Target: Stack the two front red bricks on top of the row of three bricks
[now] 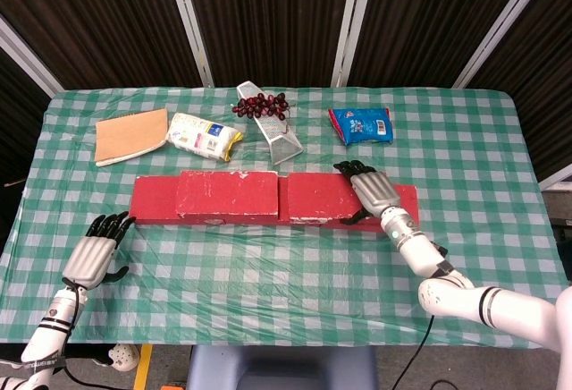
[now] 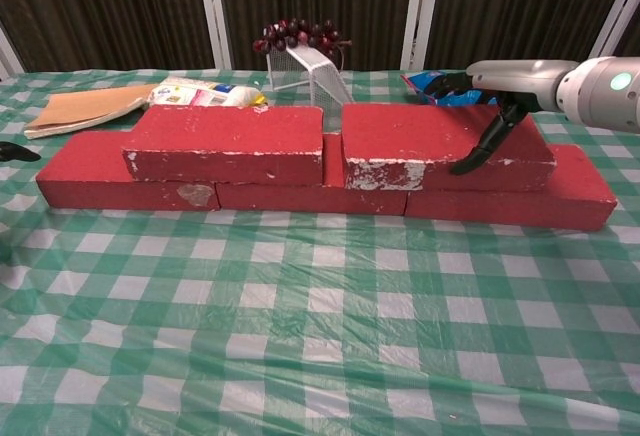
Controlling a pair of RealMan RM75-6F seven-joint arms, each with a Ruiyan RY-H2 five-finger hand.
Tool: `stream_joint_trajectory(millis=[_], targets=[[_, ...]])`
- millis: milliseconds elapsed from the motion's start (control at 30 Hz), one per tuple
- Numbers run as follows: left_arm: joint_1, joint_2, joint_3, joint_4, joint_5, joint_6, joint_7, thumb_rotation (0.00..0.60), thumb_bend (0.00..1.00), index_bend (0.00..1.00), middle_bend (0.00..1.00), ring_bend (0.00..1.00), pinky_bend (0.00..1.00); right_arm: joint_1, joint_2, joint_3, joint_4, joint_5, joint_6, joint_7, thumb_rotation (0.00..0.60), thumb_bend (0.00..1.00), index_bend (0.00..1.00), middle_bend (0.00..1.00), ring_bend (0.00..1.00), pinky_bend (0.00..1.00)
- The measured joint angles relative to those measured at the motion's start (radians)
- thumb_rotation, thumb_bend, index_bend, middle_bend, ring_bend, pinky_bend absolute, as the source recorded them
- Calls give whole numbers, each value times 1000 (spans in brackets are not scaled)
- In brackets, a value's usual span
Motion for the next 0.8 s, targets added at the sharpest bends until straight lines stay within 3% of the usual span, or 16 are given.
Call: stream_joint_trajectory(millis=[533,800], targets=[[0,2,0,-1,2,-1,-3,600,257,0,0,0,29,18,31,-8,-54,110,1,-44,556,44,0,110,37,233],[3,5,0,-4,9,10,-5,600,259,0,0,0,29,-4,63,0,-95,70,35,-9,548,43,0,100,10,183]])
